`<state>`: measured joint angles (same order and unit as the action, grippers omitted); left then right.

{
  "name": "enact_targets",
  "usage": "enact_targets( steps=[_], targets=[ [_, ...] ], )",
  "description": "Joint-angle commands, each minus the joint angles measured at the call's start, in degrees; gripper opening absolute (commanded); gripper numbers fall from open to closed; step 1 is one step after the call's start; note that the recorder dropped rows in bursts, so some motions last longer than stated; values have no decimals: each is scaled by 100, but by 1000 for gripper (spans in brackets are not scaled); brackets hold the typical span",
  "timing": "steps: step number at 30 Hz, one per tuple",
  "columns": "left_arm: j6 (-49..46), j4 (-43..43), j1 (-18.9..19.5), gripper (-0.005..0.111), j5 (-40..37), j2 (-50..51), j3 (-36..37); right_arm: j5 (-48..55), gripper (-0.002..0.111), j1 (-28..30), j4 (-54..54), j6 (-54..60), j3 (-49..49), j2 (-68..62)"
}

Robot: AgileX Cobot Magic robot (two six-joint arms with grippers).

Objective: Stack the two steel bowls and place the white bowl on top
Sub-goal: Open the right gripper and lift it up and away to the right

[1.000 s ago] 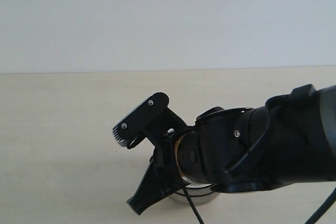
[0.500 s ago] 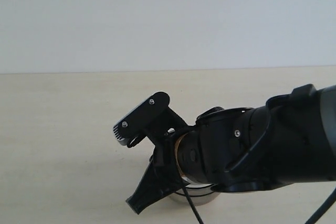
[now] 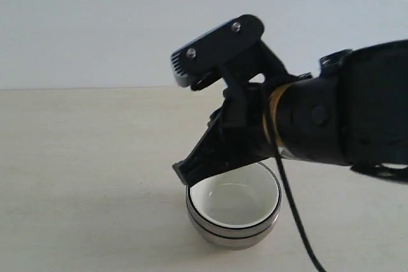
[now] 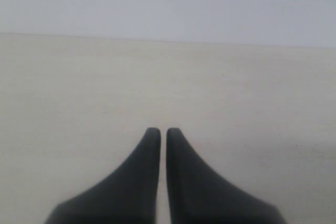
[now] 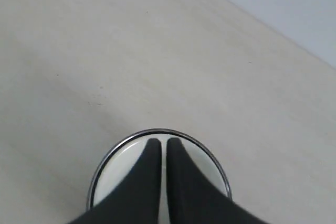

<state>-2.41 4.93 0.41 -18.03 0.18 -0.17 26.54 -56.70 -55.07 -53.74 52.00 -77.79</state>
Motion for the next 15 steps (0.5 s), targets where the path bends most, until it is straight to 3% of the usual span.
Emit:
enact_targets(
  steps=[1, 3, 15],
  targets=[
    [27, 0, -29, 4, 43, -18, 17, 326, 0, 14, 828, 917, -3, 662],
    [27, 0, -29, 4, 43, -18, 17, 414, 0, 14, 1327, 1500, -24, 1007],
    [27, 0, -29, 4, 43, -18, 17, 775, 0, 14, 1261, 1531, -1395, 4015]
  ],
)
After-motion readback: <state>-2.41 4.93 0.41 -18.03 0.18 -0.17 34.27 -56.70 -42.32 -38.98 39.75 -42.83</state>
